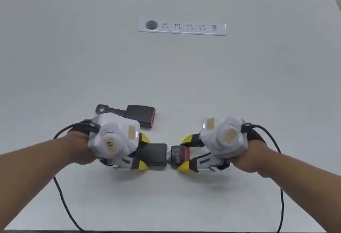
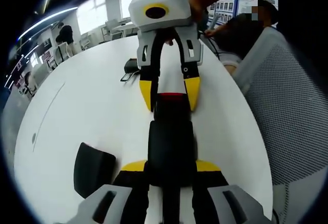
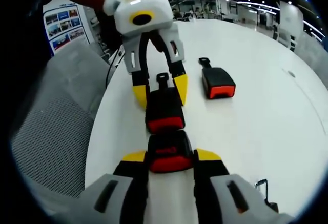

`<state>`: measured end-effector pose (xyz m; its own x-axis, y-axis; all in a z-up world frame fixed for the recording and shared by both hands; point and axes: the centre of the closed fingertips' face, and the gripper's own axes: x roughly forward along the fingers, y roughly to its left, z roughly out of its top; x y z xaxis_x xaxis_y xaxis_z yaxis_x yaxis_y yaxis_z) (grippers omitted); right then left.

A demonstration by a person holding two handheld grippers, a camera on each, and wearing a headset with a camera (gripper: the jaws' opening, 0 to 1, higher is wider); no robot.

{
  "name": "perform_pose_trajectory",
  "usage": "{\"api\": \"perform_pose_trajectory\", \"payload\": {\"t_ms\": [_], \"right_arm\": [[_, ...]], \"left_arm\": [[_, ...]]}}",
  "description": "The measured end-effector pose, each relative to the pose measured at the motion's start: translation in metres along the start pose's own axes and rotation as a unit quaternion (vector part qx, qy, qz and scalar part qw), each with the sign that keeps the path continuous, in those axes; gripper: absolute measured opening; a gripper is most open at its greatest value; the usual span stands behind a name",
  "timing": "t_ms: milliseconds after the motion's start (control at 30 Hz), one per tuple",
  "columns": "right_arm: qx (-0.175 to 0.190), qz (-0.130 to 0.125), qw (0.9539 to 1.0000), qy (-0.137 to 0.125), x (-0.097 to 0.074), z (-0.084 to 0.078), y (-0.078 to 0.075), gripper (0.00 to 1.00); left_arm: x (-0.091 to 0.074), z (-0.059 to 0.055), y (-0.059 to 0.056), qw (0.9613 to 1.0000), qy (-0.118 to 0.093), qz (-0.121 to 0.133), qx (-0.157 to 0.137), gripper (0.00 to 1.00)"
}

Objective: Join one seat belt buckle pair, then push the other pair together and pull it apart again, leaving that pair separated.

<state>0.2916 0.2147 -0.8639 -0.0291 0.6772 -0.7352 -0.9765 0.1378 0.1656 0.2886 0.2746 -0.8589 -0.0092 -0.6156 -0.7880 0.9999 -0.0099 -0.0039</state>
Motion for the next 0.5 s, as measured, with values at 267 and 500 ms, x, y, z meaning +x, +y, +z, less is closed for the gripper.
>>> {"api": "perform_pose_trajectory", "payload": {"t_ms": [267, 500], "right_arm": [[-0.007, 0.0, 0.9999, -0.015, -0.0028, -0.0002, 0.0017, 0.33], [-0.02, -0.006, 0.9992, -0.034, -0.0037, 0.0007, 0.0023, 0.33]], "left_arm": [[0.0004, -0.0023, 0.0002, 0.9999, -0.008, -0.008, 0.009, 0.33], [-0.0001, -0.002, 0.0005, 0.9997, -0.021, -0.007, 0.005, 0.33]]}}
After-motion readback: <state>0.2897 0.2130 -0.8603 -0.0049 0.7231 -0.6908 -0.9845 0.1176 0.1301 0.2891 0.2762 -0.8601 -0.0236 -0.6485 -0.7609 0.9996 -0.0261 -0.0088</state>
